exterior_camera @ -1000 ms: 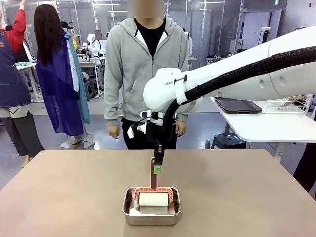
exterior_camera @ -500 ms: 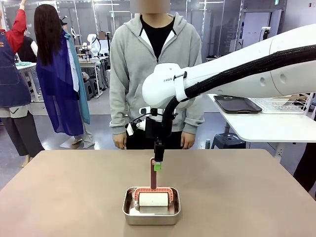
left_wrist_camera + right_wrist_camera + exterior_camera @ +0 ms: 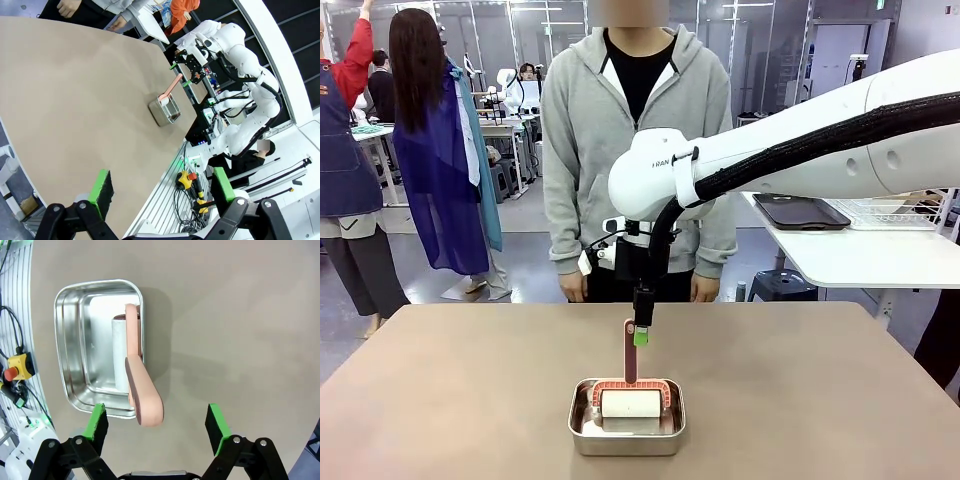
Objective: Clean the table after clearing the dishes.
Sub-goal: Place the Lint Roller back on top of the Airtight Container.
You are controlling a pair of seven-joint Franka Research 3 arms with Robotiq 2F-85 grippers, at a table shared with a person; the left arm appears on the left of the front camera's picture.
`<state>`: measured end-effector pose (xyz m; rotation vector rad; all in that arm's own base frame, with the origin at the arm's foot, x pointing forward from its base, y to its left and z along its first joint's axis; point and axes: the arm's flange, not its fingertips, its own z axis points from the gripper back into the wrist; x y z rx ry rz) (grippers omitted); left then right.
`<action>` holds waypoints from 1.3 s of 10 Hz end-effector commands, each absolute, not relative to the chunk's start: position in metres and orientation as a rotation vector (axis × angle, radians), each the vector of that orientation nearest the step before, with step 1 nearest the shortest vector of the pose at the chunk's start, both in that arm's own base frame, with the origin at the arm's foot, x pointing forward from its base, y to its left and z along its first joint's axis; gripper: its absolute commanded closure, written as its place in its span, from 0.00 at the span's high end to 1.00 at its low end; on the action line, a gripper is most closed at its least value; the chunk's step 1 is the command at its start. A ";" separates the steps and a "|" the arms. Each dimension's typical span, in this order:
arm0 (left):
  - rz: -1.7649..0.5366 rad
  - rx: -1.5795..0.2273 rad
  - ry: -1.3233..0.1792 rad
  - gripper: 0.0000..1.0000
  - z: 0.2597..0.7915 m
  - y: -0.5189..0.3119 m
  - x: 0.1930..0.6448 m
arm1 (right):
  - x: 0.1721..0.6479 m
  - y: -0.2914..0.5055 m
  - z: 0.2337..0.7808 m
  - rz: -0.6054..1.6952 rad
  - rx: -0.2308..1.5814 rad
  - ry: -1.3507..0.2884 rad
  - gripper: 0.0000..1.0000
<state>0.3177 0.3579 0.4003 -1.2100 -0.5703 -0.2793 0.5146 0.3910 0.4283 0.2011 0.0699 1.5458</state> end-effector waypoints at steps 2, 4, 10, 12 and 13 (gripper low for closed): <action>-0.273 -1.208 -0.570 1.00 0.402 0.354 0.312 | 0.513 0.392 0.429 1.544 0.214 0.070 0.98; -0.273 -1.208 -0.570 1.00 0.402 0.354 0.312 | 0.513 0.392 0.429 1.544 0.214 0.070 0.98; -0.273 -1.208 -0.570 1.00 0.402 0.354 0.312 | 0.515 0.391 0.428 1.546 0.201 0.069 0.98; -0.273 -1.208 -0.570 1.00 0.402 0.354 0.312 | 0.535 0.300 0.446 1.229 0.478 -0.101 0.98; -0.273 -1.208 -0.570 1.00 0.402 0.354 0.312 | 0.535 0.240 0.438 1.070 0.609 -0.155 0.98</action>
